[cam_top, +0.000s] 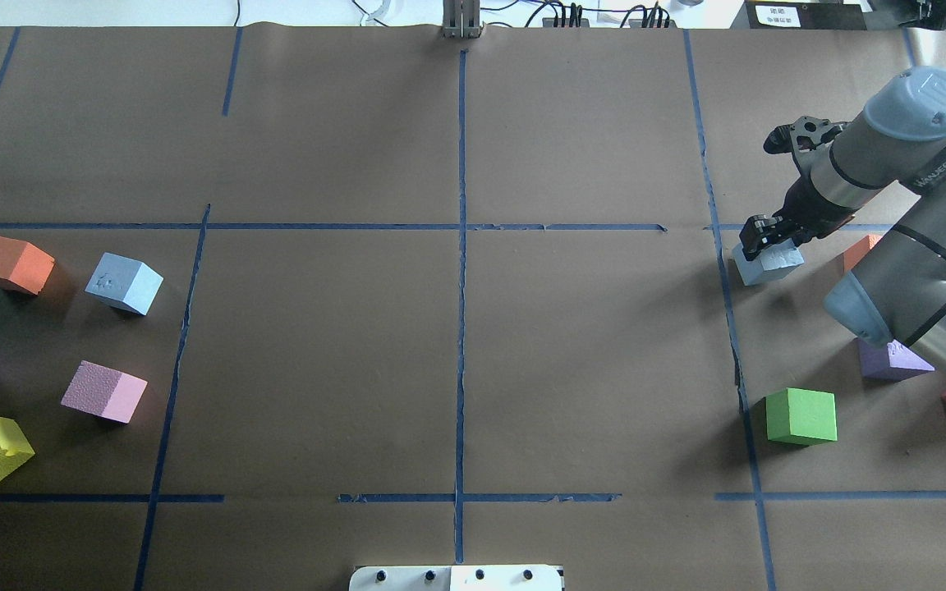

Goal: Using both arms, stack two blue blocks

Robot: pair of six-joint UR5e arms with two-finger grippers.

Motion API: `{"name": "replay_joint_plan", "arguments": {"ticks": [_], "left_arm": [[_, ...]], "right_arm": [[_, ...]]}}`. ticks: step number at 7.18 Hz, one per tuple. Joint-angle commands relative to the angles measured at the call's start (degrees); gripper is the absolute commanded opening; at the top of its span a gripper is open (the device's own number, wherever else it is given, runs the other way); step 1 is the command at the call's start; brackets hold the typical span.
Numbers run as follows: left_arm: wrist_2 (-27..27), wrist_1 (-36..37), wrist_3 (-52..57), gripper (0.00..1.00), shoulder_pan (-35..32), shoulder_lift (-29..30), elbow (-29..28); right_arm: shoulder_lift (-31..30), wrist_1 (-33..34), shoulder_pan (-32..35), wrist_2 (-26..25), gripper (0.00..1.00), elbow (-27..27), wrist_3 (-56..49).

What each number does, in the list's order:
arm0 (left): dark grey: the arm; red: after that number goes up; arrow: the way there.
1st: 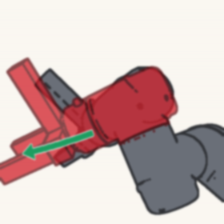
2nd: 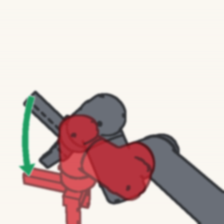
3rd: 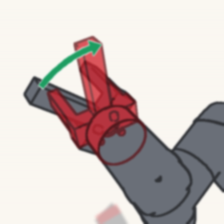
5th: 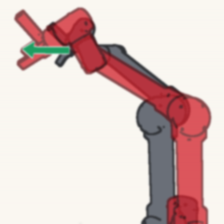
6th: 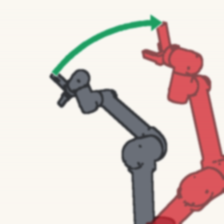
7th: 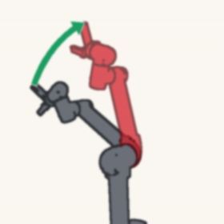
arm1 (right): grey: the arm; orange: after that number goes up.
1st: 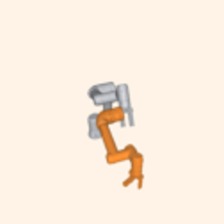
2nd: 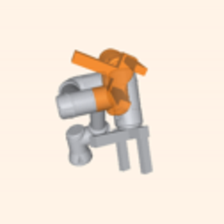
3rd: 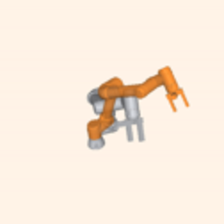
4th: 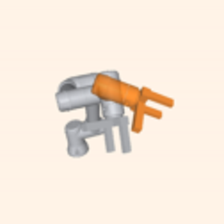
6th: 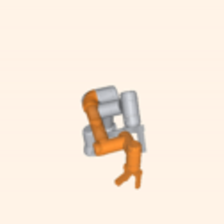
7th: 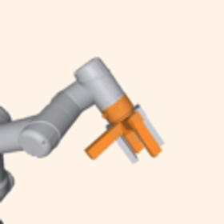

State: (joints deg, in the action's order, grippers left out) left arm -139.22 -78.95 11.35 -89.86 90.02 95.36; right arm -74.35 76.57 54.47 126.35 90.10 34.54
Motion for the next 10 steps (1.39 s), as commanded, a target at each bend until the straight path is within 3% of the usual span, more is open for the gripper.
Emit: {"name": "replay_joint_plan", "arguments": {"ticks": [1,3,7,9,10], "left_arm": [[-1.5,-0.6,-4.1,1.0,0.2,0.3,0.7],[-1.5,-0.7,-9.4,1.0,3.9,2.4,3.1],[-1.4,-0.8,-12.4,1.0,11.6,8.5,4.4],[-1.5,-0.8,-12.5,1.0,12.4,9.0,5.5],[-1.5,-0.8,-12.5,1.0,12.5,9.1,5.5]], "right_arm": [[0.5,9.8,2.1,2.5,0.0,7.1,0.0],[8.2,19.5,0.0,2.4,0.0,9.6,2.4],[16.2,19.5,-8.9,1.6,0.0,9.5,19.9],[21.3,19.6,-15.0,-3.1,0.0,9.0,35.3],[23.6,19.7,-17.5,-5.5,0.0,7.8,36.6]]}}
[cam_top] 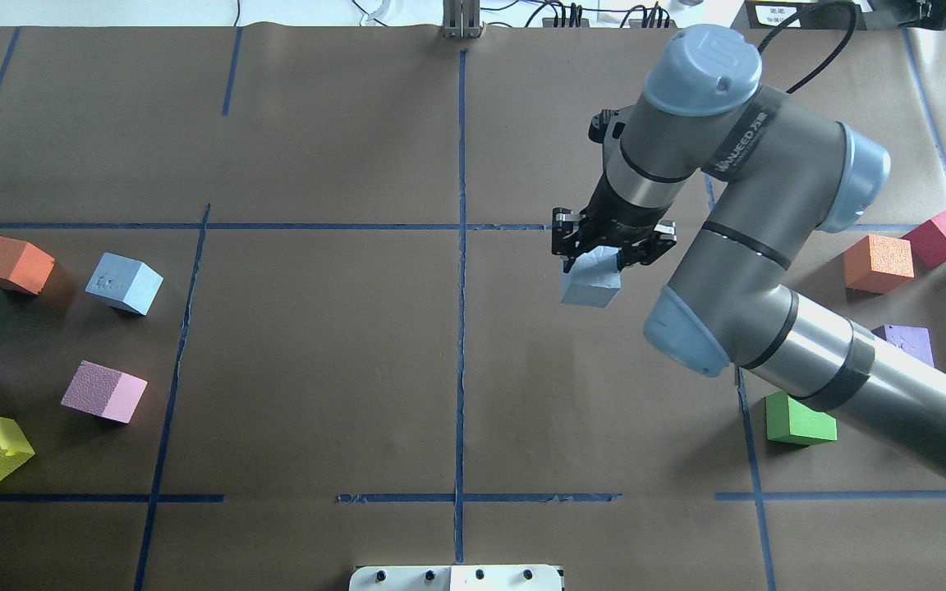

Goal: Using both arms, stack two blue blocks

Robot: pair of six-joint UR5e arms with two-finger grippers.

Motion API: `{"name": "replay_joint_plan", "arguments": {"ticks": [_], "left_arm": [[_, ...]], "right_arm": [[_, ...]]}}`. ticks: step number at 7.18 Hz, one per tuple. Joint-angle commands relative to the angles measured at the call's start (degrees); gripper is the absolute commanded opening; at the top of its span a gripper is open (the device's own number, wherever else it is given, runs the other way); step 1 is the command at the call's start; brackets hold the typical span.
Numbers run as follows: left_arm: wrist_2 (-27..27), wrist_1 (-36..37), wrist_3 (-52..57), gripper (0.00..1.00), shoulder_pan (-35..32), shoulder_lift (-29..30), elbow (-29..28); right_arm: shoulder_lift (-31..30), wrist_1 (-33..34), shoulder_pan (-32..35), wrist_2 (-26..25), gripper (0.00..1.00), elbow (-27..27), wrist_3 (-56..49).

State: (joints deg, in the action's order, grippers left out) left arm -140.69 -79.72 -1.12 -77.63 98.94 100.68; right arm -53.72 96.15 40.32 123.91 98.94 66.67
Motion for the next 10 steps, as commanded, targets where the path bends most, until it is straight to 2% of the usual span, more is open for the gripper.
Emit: {"name": "replay_joint_plan", "arguments": {"ticks": [1,3,4,6,8,9,10], "left_arm": [[0.0,0.0,0.0,1.0,0.4,0.2,0.4],[0.0,0.1,0.0,1.0,0.5,0.2,1.1],[0.0,0.2,0.0,1.0,0.5,0.1,1.4],[0.0,0.5,0.0,1.0,0.5,0.1,2.1],[0.0,0.5,0.0,1.0,0.5,0.0,2.1],[0.0,0.5,0.0,1.0,0.5,-0.1,2.2],[0.0,0.7,0.0,1.0,0.5,-0.1,2.4]], "right_arm": [[6.8,0.0,-5.1,-3.8,0.0,-5.1,7.0],[17.5,-0.2,-8.2,-7.8,0.0,-17.1,8.1],[19.0,-1.0,-9.2,-8.3,0.0,-20.2,7.9],[18.7,-4.2,-10.1,-9.8,0.0,-23.8,7.3],[18.6,-4.1,-10.1,-9.7,0.03,-23.8,6.8],[18.1,-4.2,-10.1,-9.7,0.1,-23.8,6.8],[17.9,-4.2,-10.0,-9.7,0.34,-23.8,6.7]]}}
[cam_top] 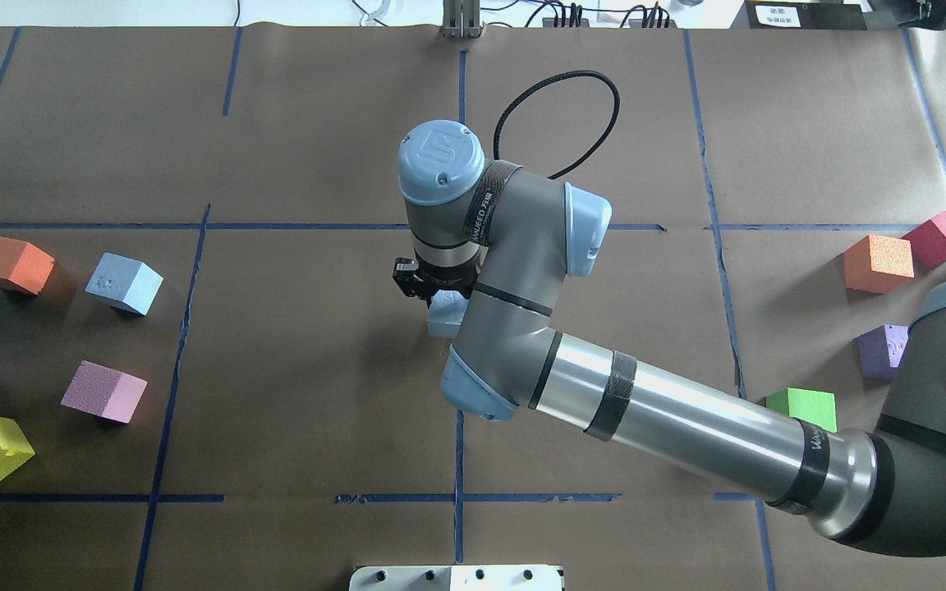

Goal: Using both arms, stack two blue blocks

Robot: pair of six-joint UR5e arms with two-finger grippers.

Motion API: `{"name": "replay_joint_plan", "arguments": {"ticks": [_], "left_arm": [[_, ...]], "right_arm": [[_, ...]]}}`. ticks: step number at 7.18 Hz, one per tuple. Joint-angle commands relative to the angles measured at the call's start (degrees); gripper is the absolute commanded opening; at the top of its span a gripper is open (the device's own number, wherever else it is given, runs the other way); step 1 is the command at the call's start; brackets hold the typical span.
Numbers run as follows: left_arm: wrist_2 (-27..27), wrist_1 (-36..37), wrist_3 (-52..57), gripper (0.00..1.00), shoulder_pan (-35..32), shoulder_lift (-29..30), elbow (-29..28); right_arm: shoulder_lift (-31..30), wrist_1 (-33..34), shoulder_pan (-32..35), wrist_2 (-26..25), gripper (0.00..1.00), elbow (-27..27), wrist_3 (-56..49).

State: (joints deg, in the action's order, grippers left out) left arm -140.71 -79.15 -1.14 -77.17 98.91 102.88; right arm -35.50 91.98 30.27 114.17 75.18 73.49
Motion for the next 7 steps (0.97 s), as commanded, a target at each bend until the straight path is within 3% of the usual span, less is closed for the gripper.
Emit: {"name": "replay_joint_plan", "arguments": {"ticks": [1,2,5,7], "left_arm": [[0.0,0.2,0.0,1.0,0.0,-0.1,0.6],[0.0,0.2,-0.1,1.0,0.0,-0.1,0.7],[-0.1,0.2,-0.1,1.0,0.0,0.0,0.7],[0.5,-0.6,-4.3,1.0,5.6,0.1,3.4]], "right_arm": [[-0.7,0.0,0.1,0.0,0.81,0.0,-0.1],[-0.7,0.0,0.1,0.1,0.99,0.1,-0.1],[-0.6,-0.1,0.2,0.3,1.0,0.8,0.2],[-1.9,0.7,2.2,1.4,1.0,6.1,0.2]]}}
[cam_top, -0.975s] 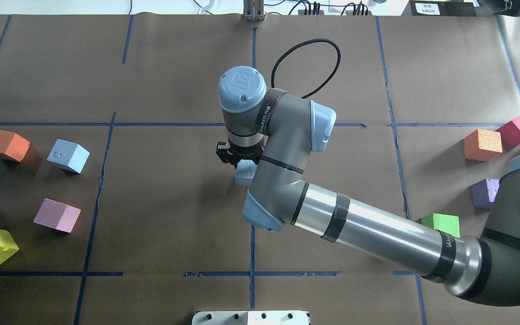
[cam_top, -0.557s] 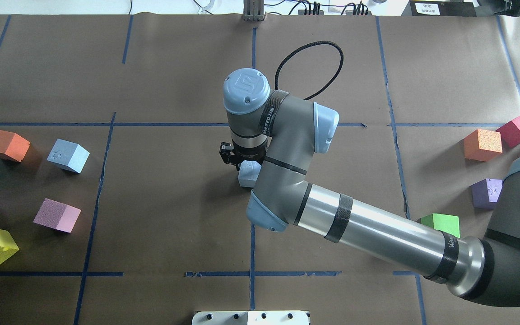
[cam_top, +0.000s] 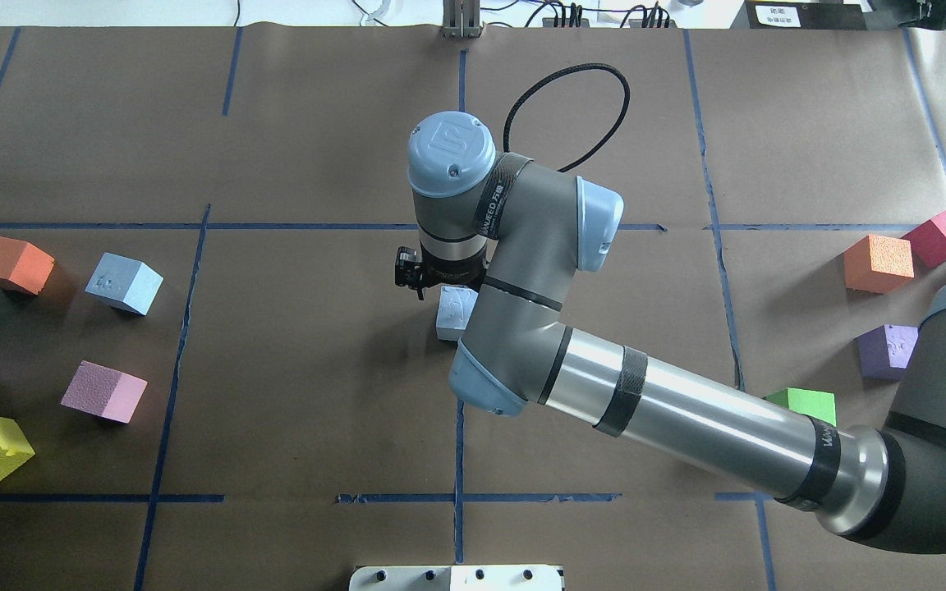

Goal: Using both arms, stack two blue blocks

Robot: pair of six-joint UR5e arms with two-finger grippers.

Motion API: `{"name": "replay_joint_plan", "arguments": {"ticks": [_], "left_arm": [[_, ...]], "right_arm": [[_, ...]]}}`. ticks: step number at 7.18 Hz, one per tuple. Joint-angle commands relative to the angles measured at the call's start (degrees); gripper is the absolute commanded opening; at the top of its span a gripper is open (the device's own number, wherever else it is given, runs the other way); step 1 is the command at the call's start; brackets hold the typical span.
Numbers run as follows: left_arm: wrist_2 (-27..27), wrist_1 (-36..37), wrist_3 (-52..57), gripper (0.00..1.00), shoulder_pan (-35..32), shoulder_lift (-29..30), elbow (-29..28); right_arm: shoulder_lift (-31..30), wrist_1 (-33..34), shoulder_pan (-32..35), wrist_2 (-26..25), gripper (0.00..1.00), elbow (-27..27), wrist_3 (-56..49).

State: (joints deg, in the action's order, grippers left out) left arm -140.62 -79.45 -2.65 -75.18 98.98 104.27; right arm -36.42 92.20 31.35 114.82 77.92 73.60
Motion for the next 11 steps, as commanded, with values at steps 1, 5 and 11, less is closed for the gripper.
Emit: {"name": "replay_joint_plan", "arguments": {"ticks": [1,5,11], "left_arm": [[1.8,-0.7,-7.4,1.0,7.0,0.2,4.2],[9.0,-13.5,-18.4,1.0,17.2,0.7,0.6],[12.3,-13.6,-18.4,1.0,18.9,4.3,-5.7]], "right_arm": [[-4.8,3.1,2.9,0.9,1.0,10.6,-0.2],[-15.9,17.3,9.6,1.2,1.0,30.9,-11.3],[-22.9,18.6,23.5,9.0,1.0,34.6,-25.4]]}}
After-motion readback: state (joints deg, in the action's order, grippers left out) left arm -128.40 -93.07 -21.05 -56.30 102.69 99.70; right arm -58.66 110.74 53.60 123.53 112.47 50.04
